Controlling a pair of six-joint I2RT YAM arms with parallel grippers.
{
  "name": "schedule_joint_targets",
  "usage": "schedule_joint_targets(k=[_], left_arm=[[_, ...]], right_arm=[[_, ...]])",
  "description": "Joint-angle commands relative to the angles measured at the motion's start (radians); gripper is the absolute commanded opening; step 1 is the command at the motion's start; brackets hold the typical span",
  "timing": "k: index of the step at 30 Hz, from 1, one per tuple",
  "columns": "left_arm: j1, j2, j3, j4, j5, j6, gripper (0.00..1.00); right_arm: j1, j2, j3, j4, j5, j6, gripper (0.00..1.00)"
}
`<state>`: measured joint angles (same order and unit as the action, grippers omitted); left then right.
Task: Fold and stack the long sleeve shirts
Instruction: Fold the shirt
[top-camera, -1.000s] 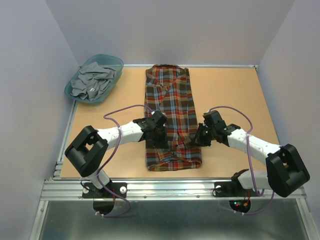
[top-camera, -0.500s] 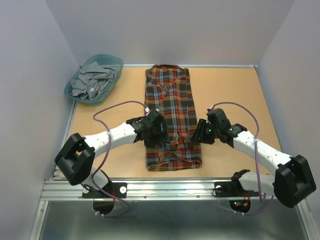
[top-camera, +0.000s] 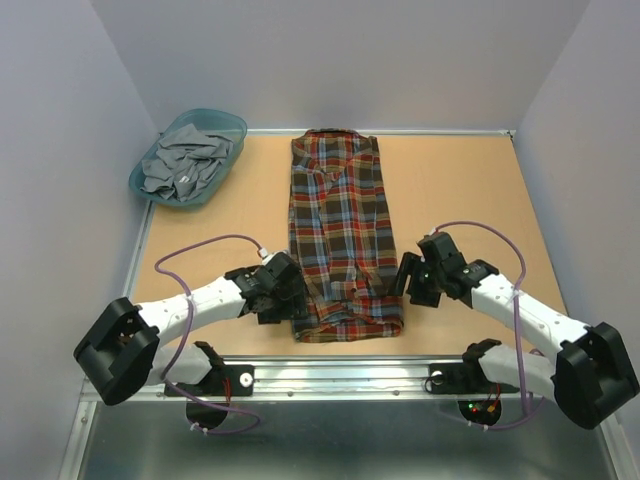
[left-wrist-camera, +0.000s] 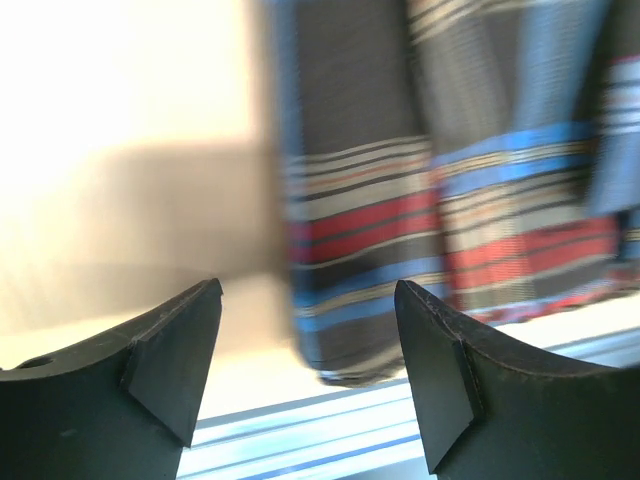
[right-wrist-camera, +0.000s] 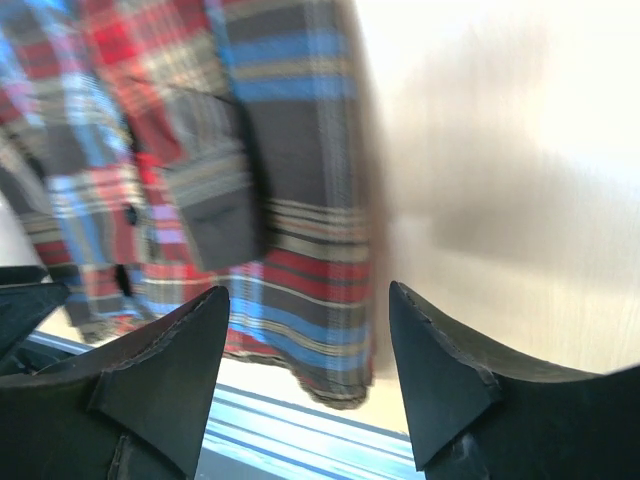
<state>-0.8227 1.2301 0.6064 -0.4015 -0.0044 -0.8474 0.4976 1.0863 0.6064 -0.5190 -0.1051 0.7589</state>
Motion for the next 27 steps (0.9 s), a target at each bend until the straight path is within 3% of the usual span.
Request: schedule_joint_targets(k=[1, 8, 14, 17, 18, 21, 23, 27], left_arm=[[0.007, -0.034, -0.046, 0.032, 0.030, -0.021, 0.80], [0.010, 0.037, -0.097, 0.133, 0.118, -0.013, 0.71], [0.008, 0.025, -0.111, 0.135, 0.149, -0.013, 0.56], [0.010, 0.012, -0.122, 0.132, 0.167, -0.013, 0.38], [0.010, 0.011, -0.128, 0.132, 0.173, -0.013, 0.25], [0.010, 0.000, -0.137, 0.116, 0.190, -0.015, 0.00], [0.008, -0.024, -0.142, 0.089, 0.204, -0.013, 0.00], [0.010, -0.086, -0.131, 0.027, 0.199, -0.010, 0.00]], right_arm=[[-0.004, 0.012, -0.054, -0.007, -0.018, 0.033, 0.70], [-0.004, 0.084, -0.149, 0.147, -0.123, 0.074, 0.64], [-0.004, 0.055, -0.215, 0.157, -0.130, 0.089, 0.54], [-0.004, 0.032, -0.246, 0.155, -0.146, 0.089, 0.36], [-0.004, 0.021, -0.250, 0.155, -0.153, 0.086, 0.31], [-0.004, 0.001, -0.263, 0.151, -0.171, 0.082, 0.10], [-0.004, -0.025, -0.261, 0.134, -0.195, 0.085, 0.01], [-0.004, -0.072, -0.228, 0.079, -0.223, 0.082, 0.01]])
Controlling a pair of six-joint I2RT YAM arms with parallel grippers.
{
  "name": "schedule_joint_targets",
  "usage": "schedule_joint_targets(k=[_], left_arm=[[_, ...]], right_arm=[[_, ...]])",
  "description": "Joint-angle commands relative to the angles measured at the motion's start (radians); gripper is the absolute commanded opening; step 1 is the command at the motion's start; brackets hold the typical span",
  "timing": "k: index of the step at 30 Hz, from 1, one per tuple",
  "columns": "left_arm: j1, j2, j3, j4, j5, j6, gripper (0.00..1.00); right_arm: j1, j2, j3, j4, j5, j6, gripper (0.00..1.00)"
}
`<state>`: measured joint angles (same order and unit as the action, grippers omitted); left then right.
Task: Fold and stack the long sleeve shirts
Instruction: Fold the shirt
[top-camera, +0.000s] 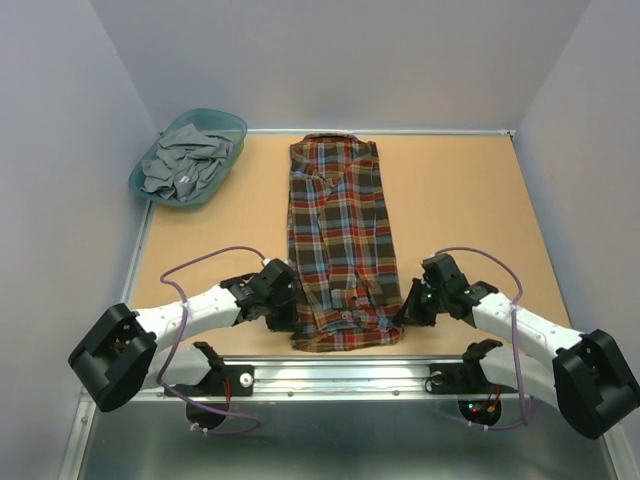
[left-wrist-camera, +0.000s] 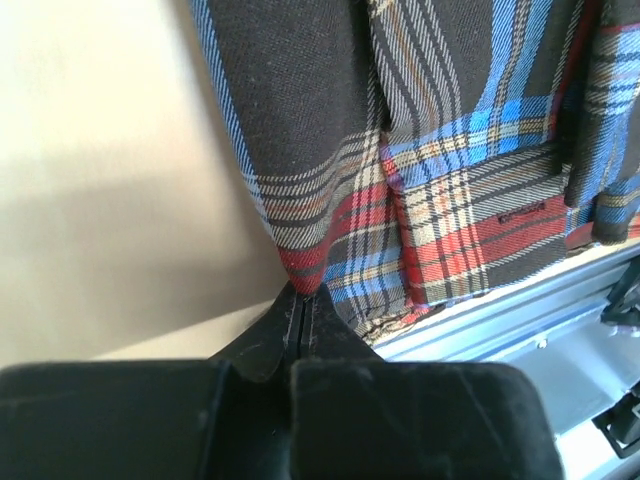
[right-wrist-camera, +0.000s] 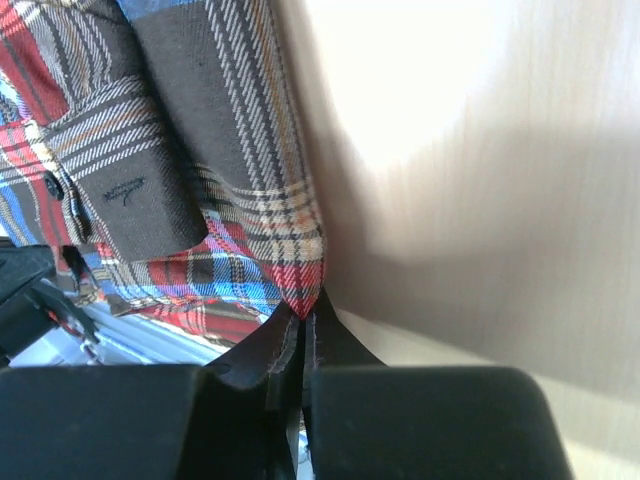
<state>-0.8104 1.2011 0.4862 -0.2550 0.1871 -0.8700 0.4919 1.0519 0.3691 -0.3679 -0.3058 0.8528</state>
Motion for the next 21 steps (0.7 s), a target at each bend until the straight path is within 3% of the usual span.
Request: schedule_joint_targets(k=[1, 9, 15, 21], left_arm=[[-0.003, -0.083, -0.005, -0.142, 0.006, 0.014, 0.00], [0.068, -0.133, 0.175, -0.139, -0.023, -0.003, 0.00], [0.246, -0.064, 0.339, -0.084, 0.000, 0.049, 0.00], [0.390, 0.119, 0.544, -0.078, 0.003, 0.166, 0.00]], right_arm=[[0.002, -0.052, 0.023, -0.086, -0.019, -0.014, 0.01], [0.002, -0.014, 0.276, -0.151, 0.072, 0.015, 0.00], [-0.003, 0.091, 0.517, -0.152, 0.160, -0.004, 0.01], [-0.038, 0.278, 0.739, -0.149, 0.211, -0.052, 0.01]])
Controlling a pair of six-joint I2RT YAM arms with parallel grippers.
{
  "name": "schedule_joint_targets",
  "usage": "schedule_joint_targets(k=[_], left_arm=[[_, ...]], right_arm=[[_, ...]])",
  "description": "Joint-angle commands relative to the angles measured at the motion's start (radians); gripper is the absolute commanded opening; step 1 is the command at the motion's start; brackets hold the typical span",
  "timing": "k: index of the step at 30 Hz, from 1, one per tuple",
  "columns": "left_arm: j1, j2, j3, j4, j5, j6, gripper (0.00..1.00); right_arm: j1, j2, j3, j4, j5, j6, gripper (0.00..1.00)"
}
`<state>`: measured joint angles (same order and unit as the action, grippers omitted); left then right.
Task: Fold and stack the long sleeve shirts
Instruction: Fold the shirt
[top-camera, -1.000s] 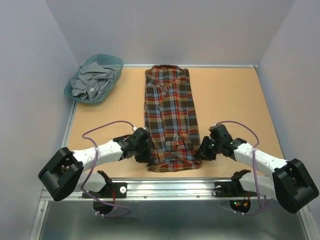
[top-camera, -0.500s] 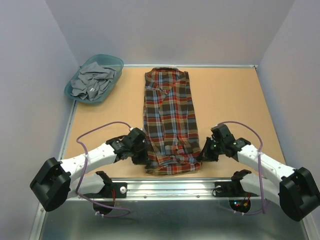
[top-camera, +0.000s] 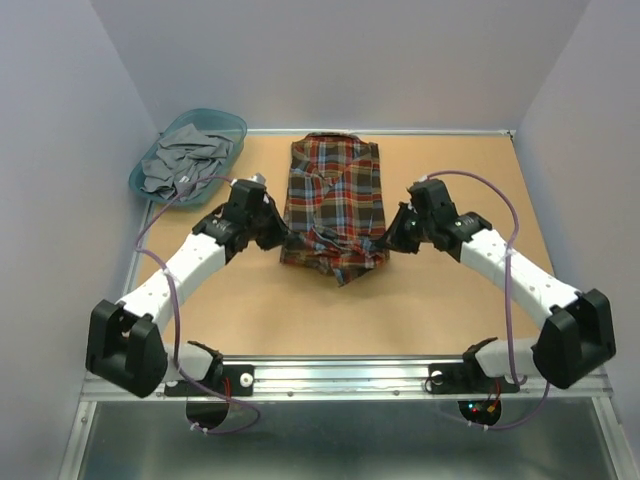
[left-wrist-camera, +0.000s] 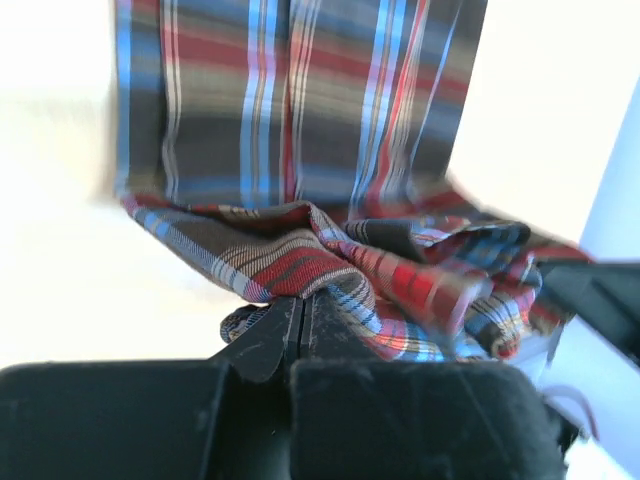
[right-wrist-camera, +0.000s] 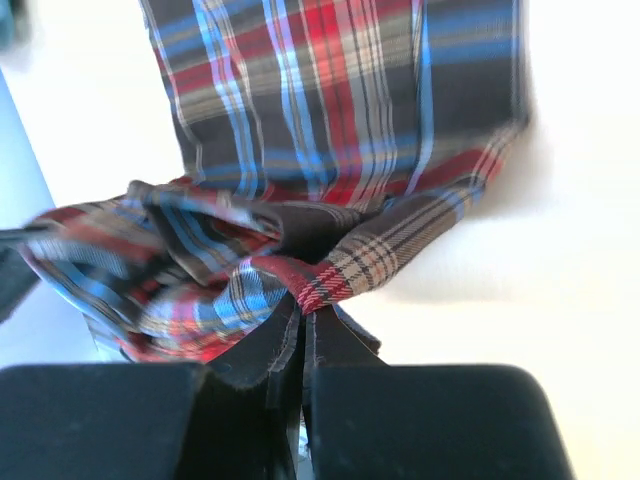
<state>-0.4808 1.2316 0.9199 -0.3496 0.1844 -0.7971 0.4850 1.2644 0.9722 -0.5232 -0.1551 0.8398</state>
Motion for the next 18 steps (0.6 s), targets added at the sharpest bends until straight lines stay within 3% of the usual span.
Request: schedule_joint_targets(k=[1, 10, 18], left_arm=[[0.076, 0.113, 0.131, 0.015, 0.013, 0.102, 0.00], [0.206, 0.367, 0.344, 0.040, 0.050, 0.170, 0.00], [0.222, 0.592, 0.525, 0.037, 0.073, 0.217, 0.00]], right_arm=[[-0.042, 0.094, 0.161, 0.006, 0.054, -0.045, 0.01], [-0.124, 0.387, 0.439, 0.015, 0.017, -0.102, 0.01], [-0.155, 0.596, 0.577, 0.023, 0.014, -0.108, 0.01]])
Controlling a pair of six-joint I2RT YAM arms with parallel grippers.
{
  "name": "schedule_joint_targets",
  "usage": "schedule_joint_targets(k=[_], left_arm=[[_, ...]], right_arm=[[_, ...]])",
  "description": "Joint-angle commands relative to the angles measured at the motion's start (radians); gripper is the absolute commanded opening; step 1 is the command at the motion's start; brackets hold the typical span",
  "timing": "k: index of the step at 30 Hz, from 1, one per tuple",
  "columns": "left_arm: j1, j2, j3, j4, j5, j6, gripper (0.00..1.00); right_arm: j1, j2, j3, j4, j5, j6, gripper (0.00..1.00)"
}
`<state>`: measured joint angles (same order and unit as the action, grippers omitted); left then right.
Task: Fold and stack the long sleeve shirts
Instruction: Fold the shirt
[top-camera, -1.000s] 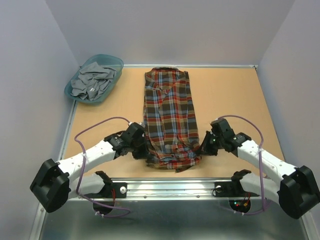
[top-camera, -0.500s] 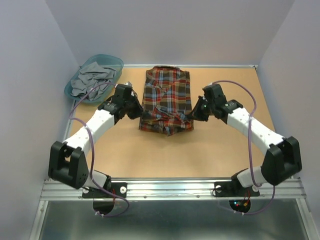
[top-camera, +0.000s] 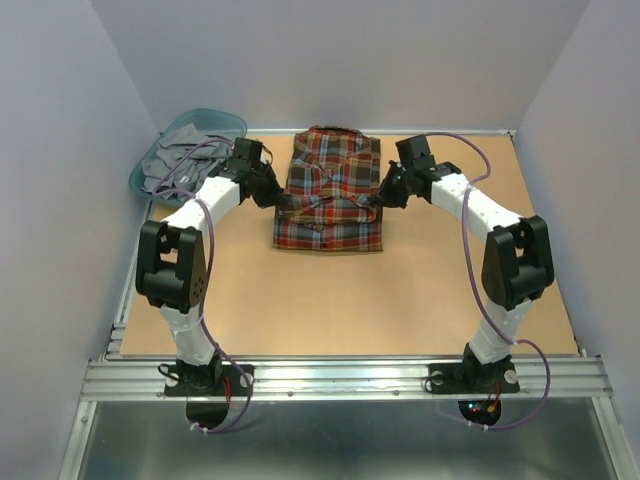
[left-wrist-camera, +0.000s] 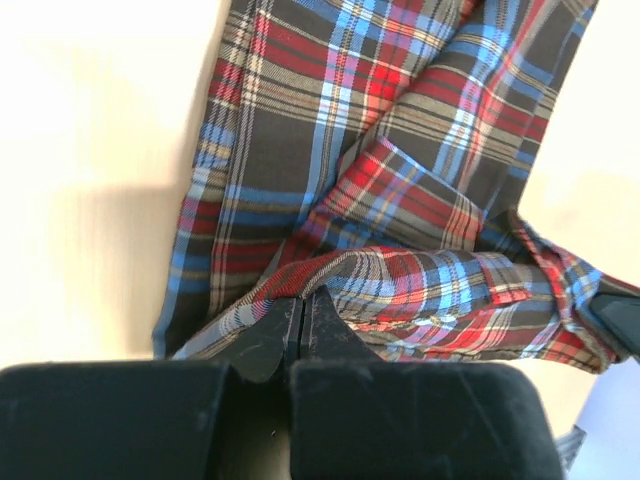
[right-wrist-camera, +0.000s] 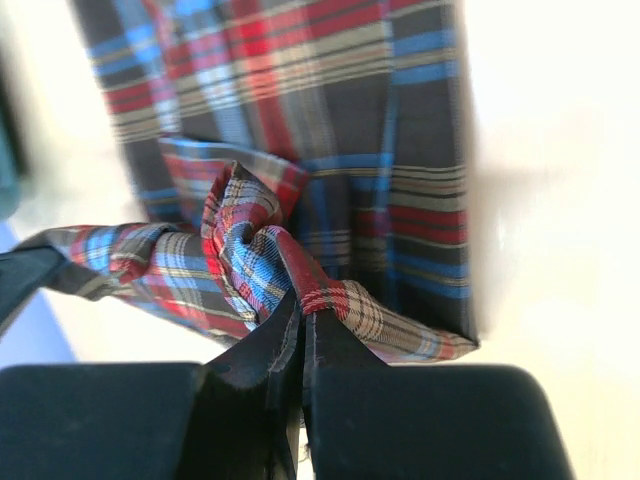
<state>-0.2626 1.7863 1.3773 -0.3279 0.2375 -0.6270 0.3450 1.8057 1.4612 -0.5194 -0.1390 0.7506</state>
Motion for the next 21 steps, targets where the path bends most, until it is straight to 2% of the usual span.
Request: schedule_joint_targets(k=[1, 9, 17, 20, 21], left_arm=[[0.003, 0.073, 0.089, 0.020, 0.020, 0.049, 0.00], [0.013, 0.203, 0.187, 0.089, 0.003, 0.092, 0.01], [0.028, 0.281, 0.264, 0.133, -0.009, 0.110, 0.01], [0.031, 0.303, 0.278, 0.145, -0.024, 0.113, 0.04], [0.033, 0.308, 0.278, 0.147, -0.026, 0.112, 0.09]], right_arm=[[-0.017, 0.073, 0.094, 0.022, -0.001, -0.017, 0.01], [-0.054, 0.220, 0.114, 0.082, -0.014, -0.031, 0.02], [-0.084, 0.290, 0.197, 0.090, -0.034, -0.031, 0.05], [-0.087, 0.314, 0.232, 0.090, -0.039, -0.034, 0.12], [-0.090, 0.319, 0.249, 0.090, -0.040, -0.036, 0.16]])
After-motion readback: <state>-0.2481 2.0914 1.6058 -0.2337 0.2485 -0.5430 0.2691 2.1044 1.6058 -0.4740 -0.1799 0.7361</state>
